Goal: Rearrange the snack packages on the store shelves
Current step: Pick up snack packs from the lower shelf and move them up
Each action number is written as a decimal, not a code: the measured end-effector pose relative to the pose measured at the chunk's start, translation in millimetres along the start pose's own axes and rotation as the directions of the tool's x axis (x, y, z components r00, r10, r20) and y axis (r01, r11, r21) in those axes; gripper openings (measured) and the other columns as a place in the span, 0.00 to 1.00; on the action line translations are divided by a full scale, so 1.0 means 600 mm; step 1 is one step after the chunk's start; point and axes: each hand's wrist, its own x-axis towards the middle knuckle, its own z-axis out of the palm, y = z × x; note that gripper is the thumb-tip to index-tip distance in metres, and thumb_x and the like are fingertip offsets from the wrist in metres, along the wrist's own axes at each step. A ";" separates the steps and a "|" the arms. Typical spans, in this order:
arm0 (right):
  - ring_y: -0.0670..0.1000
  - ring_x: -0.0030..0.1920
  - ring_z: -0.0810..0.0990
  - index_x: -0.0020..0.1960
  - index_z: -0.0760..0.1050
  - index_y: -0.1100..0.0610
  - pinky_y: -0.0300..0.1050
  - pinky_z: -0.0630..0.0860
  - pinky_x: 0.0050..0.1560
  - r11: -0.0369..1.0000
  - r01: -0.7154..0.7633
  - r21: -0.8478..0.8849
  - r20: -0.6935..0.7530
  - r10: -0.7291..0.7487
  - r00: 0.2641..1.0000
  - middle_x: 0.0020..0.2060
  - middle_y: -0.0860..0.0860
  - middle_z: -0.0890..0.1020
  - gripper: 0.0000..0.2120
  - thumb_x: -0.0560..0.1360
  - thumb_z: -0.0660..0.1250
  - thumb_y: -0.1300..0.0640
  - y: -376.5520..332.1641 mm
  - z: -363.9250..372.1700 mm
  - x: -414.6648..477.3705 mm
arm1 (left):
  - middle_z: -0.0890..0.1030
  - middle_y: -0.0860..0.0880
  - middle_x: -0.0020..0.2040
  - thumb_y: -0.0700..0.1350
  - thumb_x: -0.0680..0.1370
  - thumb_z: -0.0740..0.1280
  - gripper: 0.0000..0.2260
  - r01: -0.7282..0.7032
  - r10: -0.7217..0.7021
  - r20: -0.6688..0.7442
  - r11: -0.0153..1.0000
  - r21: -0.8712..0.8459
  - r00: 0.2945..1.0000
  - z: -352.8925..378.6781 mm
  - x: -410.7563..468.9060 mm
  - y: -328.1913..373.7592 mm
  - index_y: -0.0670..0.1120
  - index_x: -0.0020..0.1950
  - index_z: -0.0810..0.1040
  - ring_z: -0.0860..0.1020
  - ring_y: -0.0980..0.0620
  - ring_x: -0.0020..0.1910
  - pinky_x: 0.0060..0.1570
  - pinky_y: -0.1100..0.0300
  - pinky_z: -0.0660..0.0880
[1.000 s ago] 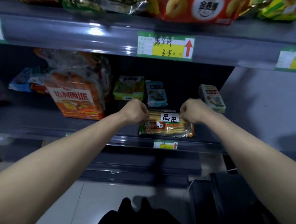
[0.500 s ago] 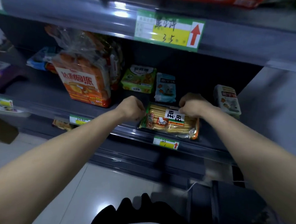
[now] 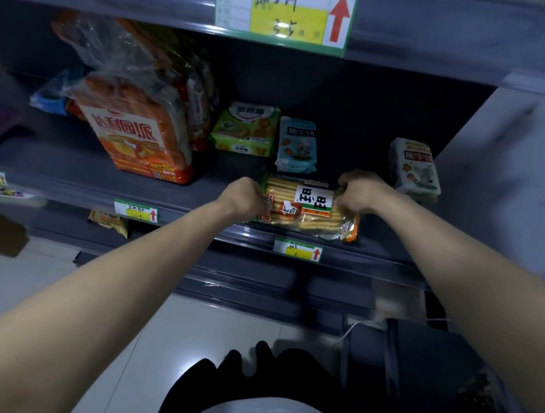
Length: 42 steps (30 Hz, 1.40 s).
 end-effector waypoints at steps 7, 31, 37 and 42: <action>0.56 0.59 0.75 0.64 0.72 0.65 0.43 0.71 0.57 0.982 -0.145 0.121 0.094 0.135 0.986 0.62 0.59 0.76 0.21 0.78 0.64 0.51 0.010 0.019 -0.011 | 0.73 0.43 0.41 0.43 0.73 0.72 0.19 0.142 -0.137 0.037 0.970 -0.196 0.990 0.005 0.017 -0.009 0.48 0.32 0.63 0.71 0.47 0.39 0.42 0.54 0.69; 0.53 0.45 0.81 0.72 0.64 0.52 0.42 0.82 0.34 0.314 -0.127 0.941 0.050 0.242 0.969 0.57 0.56 0.79 0.34 0.71 0.68 0.71 -0.008 -0.020 -0.082 | 0.74 0.43 0.61 0.41 0.72 0.73 0.28 0.141 -0.127 0.065 0.801 -0.581 0.990 -0.029 -0.025 -0.010 0.44 0.65 0.60 0.77 0.45 0.55 0.39 0.54 0.78; 0.52 0.45 0.79 0.72 0.65 0.56 0.35 0.79 0.28 0.345 0.038 0.938 -0.151 0.305 0.940 0.51 0.54 0.78 0.34 0.70 0.68 0.73 -0.039 -0.044 -0.113 | 0.57 0.40 0.73 0.53 0.68 0.75 0.41 -0.001 -0.007 -0.094 0.996 -0.088 0.996 -0.059 -0.033 0.007 0.49 0.74 0.56 0.62 0.38 0.70 0.68 0.47 0.65; 0.51 0.51 0.77 0.71 0.66 0.60 0.39 0.80 0.48 0.325 0.239 0.915 -0.348 0.334 0.876 0.57 0.54 0.77 0.33 0.69 0.71 0.72 -0.052 -0.031 -0.121 | 0.74 0.44 0.65 0.37 0.72 0.72 0.33 -0.078 0.121 0.073 0.898 -0.433 0.990 -0.076 -0.031 0.012 0.41 0.74 0.60 0.75 0.47 0.59 0.54 0.60 0.70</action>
